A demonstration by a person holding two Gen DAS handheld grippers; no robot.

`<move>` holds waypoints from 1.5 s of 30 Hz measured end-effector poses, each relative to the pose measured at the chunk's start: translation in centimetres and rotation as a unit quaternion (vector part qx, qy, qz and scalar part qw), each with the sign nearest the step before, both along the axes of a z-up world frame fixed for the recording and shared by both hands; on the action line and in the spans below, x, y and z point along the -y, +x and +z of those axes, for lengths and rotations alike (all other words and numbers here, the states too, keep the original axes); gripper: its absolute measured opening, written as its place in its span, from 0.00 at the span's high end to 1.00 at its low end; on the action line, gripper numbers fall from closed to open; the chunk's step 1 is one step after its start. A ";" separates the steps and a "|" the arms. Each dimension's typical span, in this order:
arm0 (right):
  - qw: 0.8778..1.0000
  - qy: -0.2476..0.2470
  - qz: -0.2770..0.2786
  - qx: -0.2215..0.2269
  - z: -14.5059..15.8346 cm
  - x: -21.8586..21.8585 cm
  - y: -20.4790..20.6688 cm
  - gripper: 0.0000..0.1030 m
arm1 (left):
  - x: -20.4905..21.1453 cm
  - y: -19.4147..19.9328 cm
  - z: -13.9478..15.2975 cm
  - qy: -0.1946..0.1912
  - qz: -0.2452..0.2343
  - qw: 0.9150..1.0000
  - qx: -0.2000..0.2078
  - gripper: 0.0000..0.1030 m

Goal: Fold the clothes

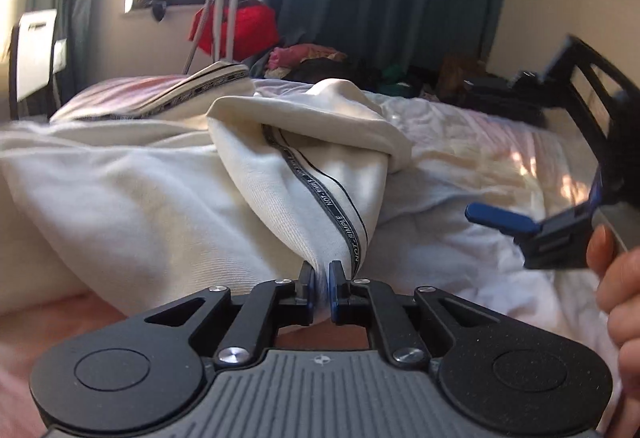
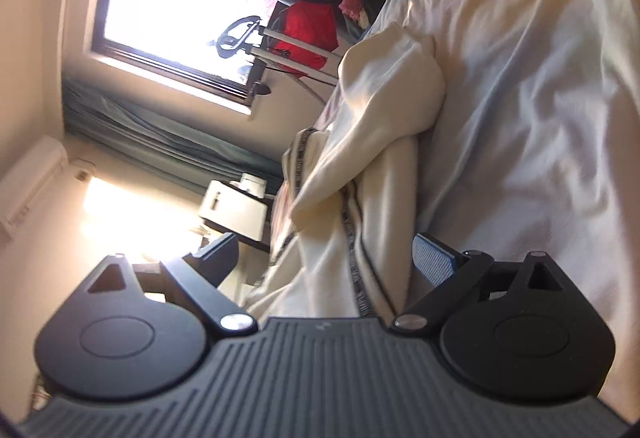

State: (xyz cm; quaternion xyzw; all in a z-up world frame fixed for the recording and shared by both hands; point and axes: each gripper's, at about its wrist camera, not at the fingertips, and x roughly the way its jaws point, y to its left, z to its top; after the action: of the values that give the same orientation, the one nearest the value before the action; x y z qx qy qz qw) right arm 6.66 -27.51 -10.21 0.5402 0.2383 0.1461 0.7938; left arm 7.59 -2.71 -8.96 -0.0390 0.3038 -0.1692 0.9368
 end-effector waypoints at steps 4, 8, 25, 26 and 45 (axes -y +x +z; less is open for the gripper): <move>0.998 0.054 0.005 0.020 -0.2 -0.5 0.5 0.07 | -1.1 0.5 0.8 -0.041 0.005 0.999 -0.003 0.85; 0.998 0.061 0.000 0.014 -0.3 -1.5 3.0 0.07 | -2.1 0.9 1.6 -0.078 0.014 0.997 0.002 0.70; 0.993 -0.040 -0.073 -0.079 -2.5 -6.4 19.4 0.40 | -8.0 7.0 -0.8 -0.162 0.094 0.981 -0.039 0.67; 0.991 -0.051 -0.087 -0.090 -2.2 -5.8 20.1 0.42 | -7.9 7.2 -1.0 -0.161 0.093 0.982 -0.042 0.67; 0.877 -0.363 -0.275 -0.150 5.2 15.2 8.5 0.89 | -5.3 4.8 -0.3 -0.064 0.072 0.995 -0.018 0.69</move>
State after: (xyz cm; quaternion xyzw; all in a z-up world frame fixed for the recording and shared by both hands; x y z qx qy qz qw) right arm 15.18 -42.66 -5.03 0.2730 0.2322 -0.2579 0.8973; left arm 12.38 2.62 -9.22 -0.1233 0.3053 -0.1199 0.9366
